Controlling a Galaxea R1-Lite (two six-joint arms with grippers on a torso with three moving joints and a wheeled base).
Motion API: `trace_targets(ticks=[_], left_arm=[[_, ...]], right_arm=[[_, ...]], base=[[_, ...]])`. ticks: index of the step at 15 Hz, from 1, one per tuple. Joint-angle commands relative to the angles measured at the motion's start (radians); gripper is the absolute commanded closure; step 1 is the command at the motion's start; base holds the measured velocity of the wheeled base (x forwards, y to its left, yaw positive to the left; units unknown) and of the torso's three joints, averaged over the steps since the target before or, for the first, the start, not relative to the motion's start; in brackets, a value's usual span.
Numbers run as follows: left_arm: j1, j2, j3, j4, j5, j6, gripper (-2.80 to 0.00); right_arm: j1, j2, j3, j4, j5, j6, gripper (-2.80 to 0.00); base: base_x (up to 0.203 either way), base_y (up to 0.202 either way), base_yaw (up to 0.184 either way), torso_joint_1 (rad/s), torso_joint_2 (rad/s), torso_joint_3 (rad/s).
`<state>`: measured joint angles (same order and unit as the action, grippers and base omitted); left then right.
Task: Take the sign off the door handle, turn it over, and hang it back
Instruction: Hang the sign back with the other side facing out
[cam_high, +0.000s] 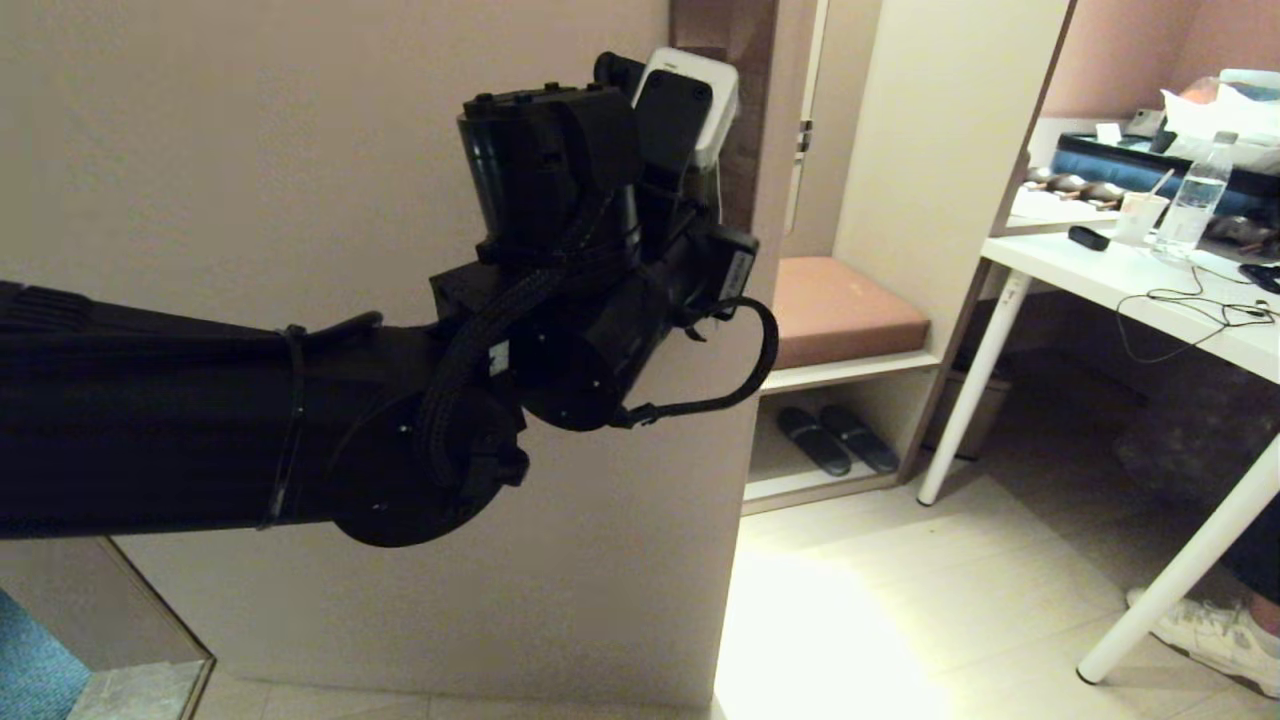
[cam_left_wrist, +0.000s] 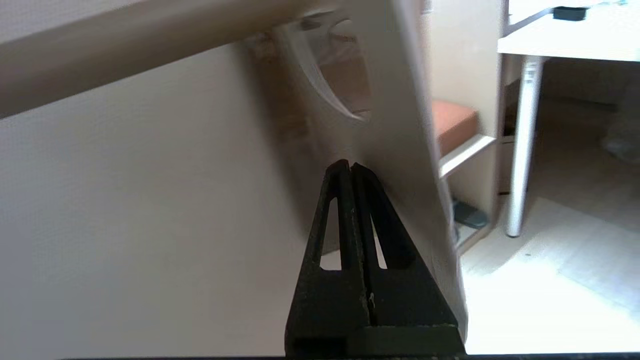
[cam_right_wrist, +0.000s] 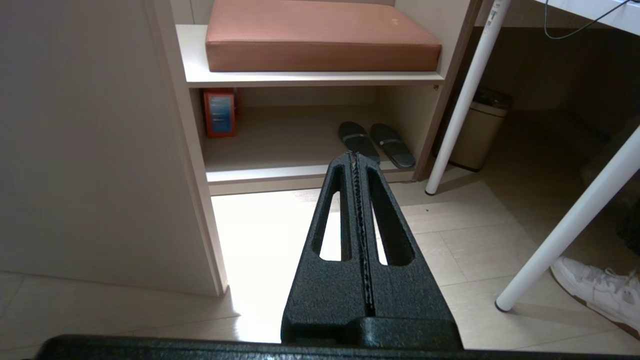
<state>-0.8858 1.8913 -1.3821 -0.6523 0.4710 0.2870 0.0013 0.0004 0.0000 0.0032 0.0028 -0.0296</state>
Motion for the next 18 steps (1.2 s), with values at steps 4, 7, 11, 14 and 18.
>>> trace_targets(ticks=[4, 7, 11, 14, 18], left_arm=[[-0.03, 0.004, -0.005, -0.004, 0.003, 0.001, 0.0], [-0.033, 0.021, -0.022, -0.005, 0.003, 0.001, 0.0], [-0.041, 0.068, -0.097, -0.005, 0.003, 0.001, 0.0], [-0.042, 0.084, -0.112, -0.004, 0.003, 0.001, 0.0], [-0.047, 0.088, -0.112, -0.004, 0.001, 0.001, 0.0]], right_arm=[[0.0, 0.0, 0.0, 0.0, 0.0, -0.001, 0.0], [0.0, 0.0, 0.0, 0.0, 0.0, -0.001, 0.0], [0.0, 0.0, 0.0, 0.0, 0.0, -0.001, 0.0], [0.0, 0.0, 0.0, 0.0, 0.0, -0.001, 0.0], [0.0, 0.0, 0.0, 0.0, 0.0, -0.001, 0.0]], base=[[0.0, 0.0, 0.0, 0.0, 0.0, 0.0], [0.0, 0.0, 0.0, 0.0, 0.0, 0.0], [0.0, 0.0, 0.0, 0.0, 0.0, 0.0], [0.0, 0.0, 0.0, 0.0, 0.0, 0.0], [0.0, 0.0, 0.0, 0.0, 0.0, 0.0]])
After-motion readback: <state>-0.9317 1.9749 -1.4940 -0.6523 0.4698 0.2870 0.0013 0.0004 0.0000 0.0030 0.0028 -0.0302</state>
